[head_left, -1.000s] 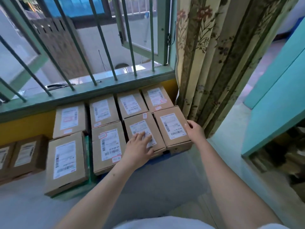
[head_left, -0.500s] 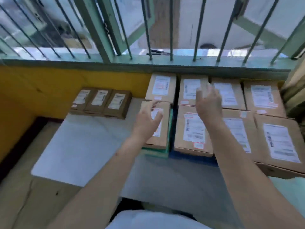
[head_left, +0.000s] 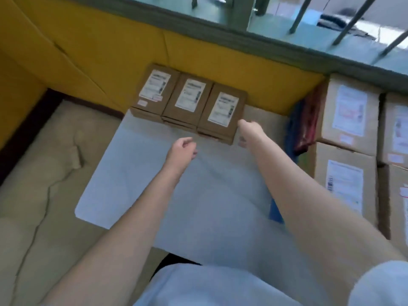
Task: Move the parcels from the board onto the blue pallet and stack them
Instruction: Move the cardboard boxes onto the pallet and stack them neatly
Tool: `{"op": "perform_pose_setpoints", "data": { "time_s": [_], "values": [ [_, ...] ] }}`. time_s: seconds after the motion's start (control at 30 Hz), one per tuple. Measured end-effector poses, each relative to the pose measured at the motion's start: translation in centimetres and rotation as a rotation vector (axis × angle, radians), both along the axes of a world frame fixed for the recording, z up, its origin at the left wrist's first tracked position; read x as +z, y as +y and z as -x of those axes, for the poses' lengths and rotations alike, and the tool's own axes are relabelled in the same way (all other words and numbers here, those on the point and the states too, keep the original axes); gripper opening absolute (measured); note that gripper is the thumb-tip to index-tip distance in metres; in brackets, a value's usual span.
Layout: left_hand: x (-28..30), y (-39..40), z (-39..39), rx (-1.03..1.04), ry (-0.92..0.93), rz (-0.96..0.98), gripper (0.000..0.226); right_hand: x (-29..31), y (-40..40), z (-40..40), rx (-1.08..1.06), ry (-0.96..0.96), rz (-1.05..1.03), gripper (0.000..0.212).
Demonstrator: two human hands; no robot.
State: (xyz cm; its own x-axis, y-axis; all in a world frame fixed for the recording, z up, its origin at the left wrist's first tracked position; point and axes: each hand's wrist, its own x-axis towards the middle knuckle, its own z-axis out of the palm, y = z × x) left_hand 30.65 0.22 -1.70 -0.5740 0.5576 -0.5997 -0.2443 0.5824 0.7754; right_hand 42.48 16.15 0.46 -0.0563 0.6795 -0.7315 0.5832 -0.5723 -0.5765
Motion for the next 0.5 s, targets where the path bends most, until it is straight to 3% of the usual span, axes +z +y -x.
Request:
{"op": "perform_pose_setpoints", "data": {
  "time_s": [0.07,0.13,0.2,0.27,0.37,0.5],
  "values": [
    [-1.6,1.9,1.2,0.072,-0.272,-0.033,0.014,-2.6,-0.3,1.7,-0.222,0.062,0.189,0.051],
    [-2.6,3.7,2.1,0.134,-0.483,-0.06,0.015,-4.2,-0.6,3.2,-0.397,0.216,0.293,0.043],
    [-3.2,5.3,3.0,0.196,-0.625,-0.077,0.019,-4.6,-0.7,4.4,-0.587,0.398,0.339,0.034],
    [-3.2,6.5,3.7,0.256,-0.757,-0.115,0.009,-4.4,-0.4,5.3,-0.733,0.491,0.323,0.031],
    [-3.0,7.6,4.7,0.329,-0.905,-0.167,0.016,-3.9,0.7,5.8,-0.796,0.465,0.315,0.035],
    [-2.6,8.5,5.3,0.317,-0.927,-0.14,0.031,-2.9,1.9,6.0,-0.776,0.371,0.311,0.029]
  ]
}}
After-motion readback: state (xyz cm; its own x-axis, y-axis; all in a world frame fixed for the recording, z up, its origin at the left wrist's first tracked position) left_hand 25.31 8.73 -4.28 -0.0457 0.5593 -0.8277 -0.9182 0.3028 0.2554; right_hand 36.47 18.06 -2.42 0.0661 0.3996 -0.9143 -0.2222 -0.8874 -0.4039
